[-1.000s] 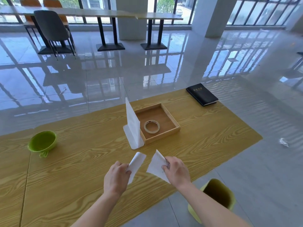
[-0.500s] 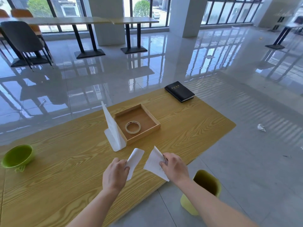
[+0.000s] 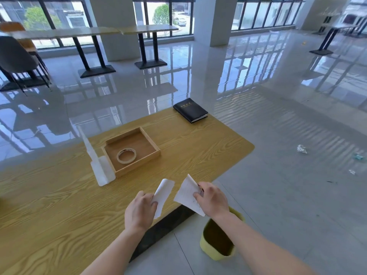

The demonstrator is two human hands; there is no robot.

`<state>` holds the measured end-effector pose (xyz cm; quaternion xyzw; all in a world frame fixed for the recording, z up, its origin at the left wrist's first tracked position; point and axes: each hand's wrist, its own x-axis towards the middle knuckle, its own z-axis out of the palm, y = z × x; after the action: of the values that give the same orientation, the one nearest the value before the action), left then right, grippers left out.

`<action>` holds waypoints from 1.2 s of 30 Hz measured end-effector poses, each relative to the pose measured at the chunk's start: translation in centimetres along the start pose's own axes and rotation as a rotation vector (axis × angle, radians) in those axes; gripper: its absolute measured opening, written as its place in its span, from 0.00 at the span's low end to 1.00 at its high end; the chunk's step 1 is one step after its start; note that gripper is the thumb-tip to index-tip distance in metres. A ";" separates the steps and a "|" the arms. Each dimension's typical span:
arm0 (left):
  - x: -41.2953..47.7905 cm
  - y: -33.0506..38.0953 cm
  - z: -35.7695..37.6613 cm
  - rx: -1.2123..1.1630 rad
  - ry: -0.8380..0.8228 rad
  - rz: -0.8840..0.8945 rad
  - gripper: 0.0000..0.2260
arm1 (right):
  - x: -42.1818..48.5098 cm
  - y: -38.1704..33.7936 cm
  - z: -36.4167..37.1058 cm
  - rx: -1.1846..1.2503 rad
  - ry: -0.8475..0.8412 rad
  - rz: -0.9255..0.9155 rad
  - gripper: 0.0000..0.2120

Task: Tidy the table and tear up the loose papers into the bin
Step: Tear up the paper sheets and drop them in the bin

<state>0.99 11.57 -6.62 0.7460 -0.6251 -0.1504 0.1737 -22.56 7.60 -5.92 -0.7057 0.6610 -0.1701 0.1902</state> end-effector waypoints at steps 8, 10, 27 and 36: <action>-0.9 6.7 4.3 0.030 -0.077 0.020 0.06 | -1.5 8.0 -3.4 -0.019 -0.002 0.095 0.08; -0.7 8.1 5.1 0.039 -0.097 0.041 0.06 | -1.7 9.2 -3.7 -0.010 0.000 0.121 0.08; 1.8 12.5 13.7 -0.017 -0.270 0.272 0.07 | -1.4 16.5 -2.0 -0.034 -0.046 0.427 0.11; 2.8 14.2 19.1 0.032 -0.362 0.303 0.08 | -0.9 22.0 1.0 -0.010 -0.099 0.499 0.07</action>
<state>-19.40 5.21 -17.35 0.6070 -0.7533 -0.2439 0.0675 -41.22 7.34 -17.62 -0.5290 0.8054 -0.0801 0.2549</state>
